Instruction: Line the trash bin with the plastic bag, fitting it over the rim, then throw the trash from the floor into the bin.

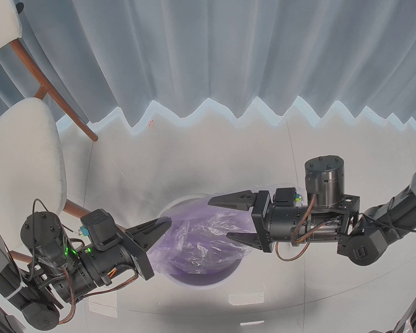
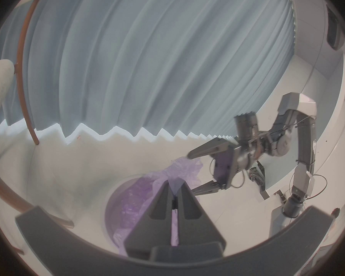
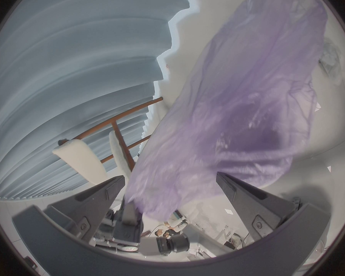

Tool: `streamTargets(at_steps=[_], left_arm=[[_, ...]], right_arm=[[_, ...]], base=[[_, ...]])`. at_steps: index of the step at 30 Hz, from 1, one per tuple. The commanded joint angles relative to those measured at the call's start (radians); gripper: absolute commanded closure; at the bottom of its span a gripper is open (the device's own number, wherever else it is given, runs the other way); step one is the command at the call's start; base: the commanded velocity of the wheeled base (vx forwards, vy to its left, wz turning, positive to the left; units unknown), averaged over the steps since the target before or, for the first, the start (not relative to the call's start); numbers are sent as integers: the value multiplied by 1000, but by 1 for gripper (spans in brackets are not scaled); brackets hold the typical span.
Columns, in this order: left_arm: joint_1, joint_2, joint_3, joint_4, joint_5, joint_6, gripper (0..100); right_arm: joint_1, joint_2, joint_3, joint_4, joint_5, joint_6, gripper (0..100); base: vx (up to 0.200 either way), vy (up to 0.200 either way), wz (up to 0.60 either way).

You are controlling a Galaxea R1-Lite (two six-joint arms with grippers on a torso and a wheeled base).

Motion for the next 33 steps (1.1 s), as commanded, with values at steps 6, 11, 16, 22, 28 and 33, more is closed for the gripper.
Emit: streamTargets(at_steps=[6,11,16,22,28,33], left_arm=[[-20,-48,14,0,-8,-6,100],[-23,-50,14,0,-8,-6,100],[-23,-48,16,0,-6,-4,100],[-23,-42,20,0,-5,-3,100],[-23,-40,20,0,-3,-3,100],[-25,-40,22,0,2,-1,100]], right_arm=[[-5,88,-41,-5,-19,-1,0],[-5,90,-40,-7,-22,1,0],[-5,76,-40,-16,-67,-5,0],[14,2,37,-84,-104,-12,0],[73,-21,115,-84,-107,-44,0],[99,-28,157,-97,-107,-88,0]], base=[[0,0,0],[0,0,0],[0,0,0],[0,0,0],[0,0,0],[0,0,0]])
